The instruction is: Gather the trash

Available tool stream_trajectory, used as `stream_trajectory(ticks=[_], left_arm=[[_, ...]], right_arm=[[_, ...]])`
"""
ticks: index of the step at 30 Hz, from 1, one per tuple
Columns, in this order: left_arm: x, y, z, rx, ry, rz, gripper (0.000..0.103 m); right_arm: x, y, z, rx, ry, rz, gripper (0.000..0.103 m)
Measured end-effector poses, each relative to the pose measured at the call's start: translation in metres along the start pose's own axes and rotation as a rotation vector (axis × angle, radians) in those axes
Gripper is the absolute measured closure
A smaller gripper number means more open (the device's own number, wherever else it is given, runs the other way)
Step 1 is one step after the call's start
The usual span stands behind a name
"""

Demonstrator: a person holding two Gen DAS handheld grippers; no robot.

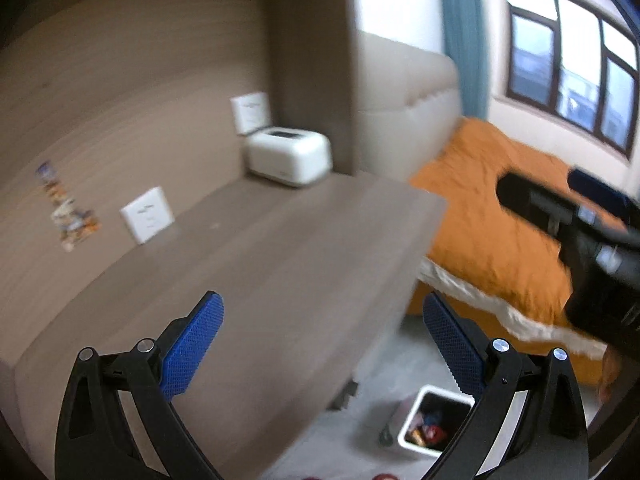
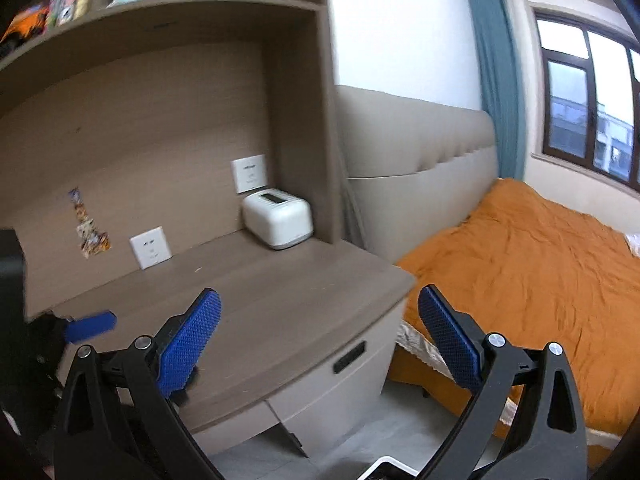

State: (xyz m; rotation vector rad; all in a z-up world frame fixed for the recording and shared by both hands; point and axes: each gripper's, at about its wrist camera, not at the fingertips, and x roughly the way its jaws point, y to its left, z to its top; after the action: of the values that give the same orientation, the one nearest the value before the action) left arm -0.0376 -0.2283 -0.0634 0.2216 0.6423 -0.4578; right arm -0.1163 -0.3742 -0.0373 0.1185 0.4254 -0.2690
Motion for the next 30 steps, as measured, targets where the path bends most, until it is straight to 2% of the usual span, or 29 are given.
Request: stream_trajectory(ticks=[4, 8, 11, 18, 30], left_arm=[[-0.01, 0.037, 0.002, -0.02, -0.037, 0.048, 0.005], [-0.017, 0.071, -0.001, 0.01, -0.056, 0.076, 0.005], [-0.029, 0.098, -0.003, 0.019, -0.096, 0.125, 0.005], [-0.039, 0.152, -0.005, -0.029, -0.116, 0.099, 0.005], [-0.05, 0.185, -0.003, -0.061, -0.139, 0.099, 0.005]], right_arm=[[0.004, 0.037, 0.012, -0.048, -0.031, 0.0, 0.005], [0.0, 0.068, 0.024, -0.001, -0.049, 0.011, 0.005], [0.001, 0.088, 0.025, 0.01, -0.048, 0.022, 0.005], [0.004, 0.146, 0.023, -0.042, -0.047, -0.019, 0.005], [0.006, 0.174, 0.025, -0.042, -0.071, -0.054, 0.005]])
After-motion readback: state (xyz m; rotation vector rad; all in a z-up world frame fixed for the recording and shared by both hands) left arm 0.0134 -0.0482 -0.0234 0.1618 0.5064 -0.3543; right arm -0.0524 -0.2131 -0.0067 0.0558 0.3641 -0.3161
